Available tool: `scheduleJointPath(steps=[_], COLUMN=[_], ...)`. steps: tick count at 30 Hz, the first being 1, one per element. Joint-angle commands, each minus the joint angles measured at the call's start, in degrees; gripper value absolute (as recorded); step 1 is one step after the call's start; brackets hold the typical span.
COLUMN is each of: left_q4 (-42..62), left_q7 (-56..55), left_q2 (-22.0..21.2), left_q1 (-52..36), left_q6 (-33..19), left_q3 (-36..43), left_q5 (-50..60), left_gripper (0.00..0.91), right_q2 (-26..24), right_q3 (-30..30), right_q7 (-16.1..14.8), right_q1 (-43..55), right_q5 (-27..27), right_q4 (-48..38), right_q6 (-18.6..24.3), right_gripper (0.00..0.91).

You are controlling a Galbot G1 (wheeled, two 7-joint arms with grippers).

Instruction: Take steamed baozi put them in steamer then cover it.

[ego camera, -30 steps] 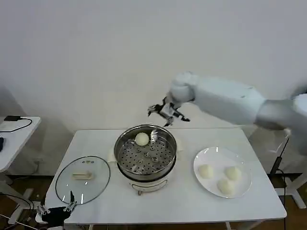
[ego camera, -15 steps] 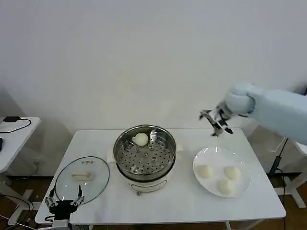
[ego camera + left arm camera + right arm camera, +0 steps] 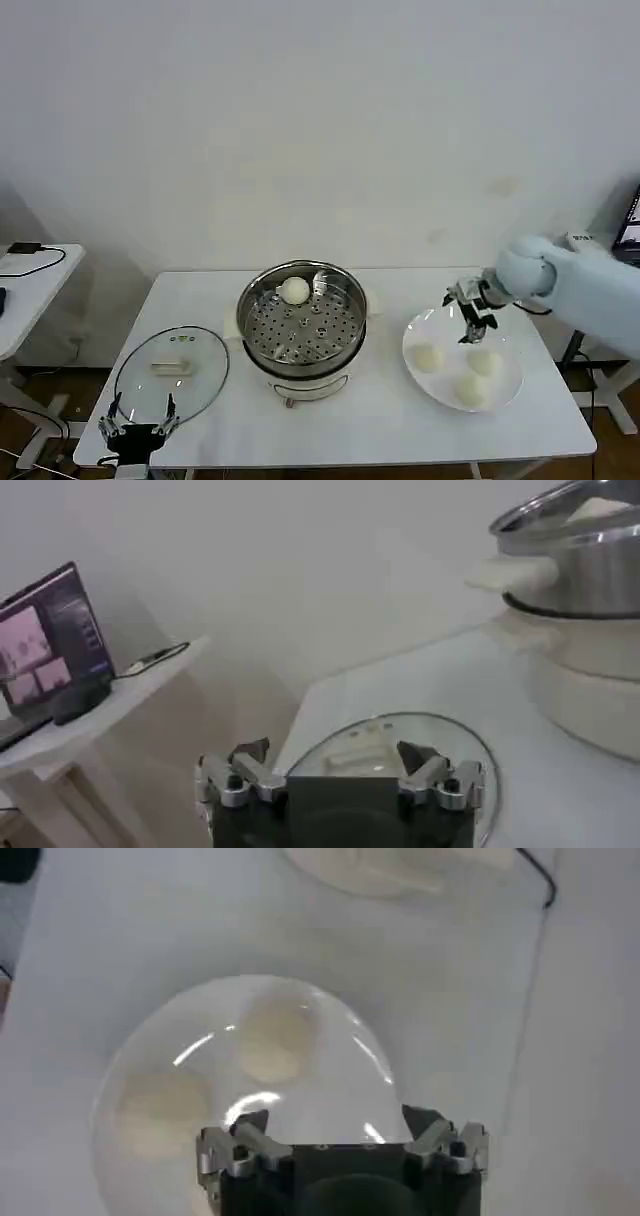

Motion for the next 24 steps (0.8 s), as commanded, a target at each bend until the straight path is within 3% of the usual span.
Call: scheduleJointPath(steps=[1,11,24], left_q4=[0.03,0.47,1.36], left_q7=[0.16,0.12,0.14], left_q2=[-0.27,-0.93,-1.09], left_q1=[0.63,0.7,0.17], left_q6=[-0.1,-0.37,-0.33], left_q3=[-0.08,-0.29,-0.26], left_q5=[0.33,0.64,0.77], left_gripper=[0.907,0.907,0.907], right_q2=[1.7,9.53,12.24], right_q3=[7.83,11.1,11.89], right_q7=[-2.27,-4.18,-4.48], right_q1=[-9.92,-12.96,-14.83], right_q5=[-2.9,-6.17,-6.98], right_q4=[-3.73,-10.2,-12.75], right_q6=[-0.36,2.68,1.96], right_gripper=[0.907,0.907,0.907])
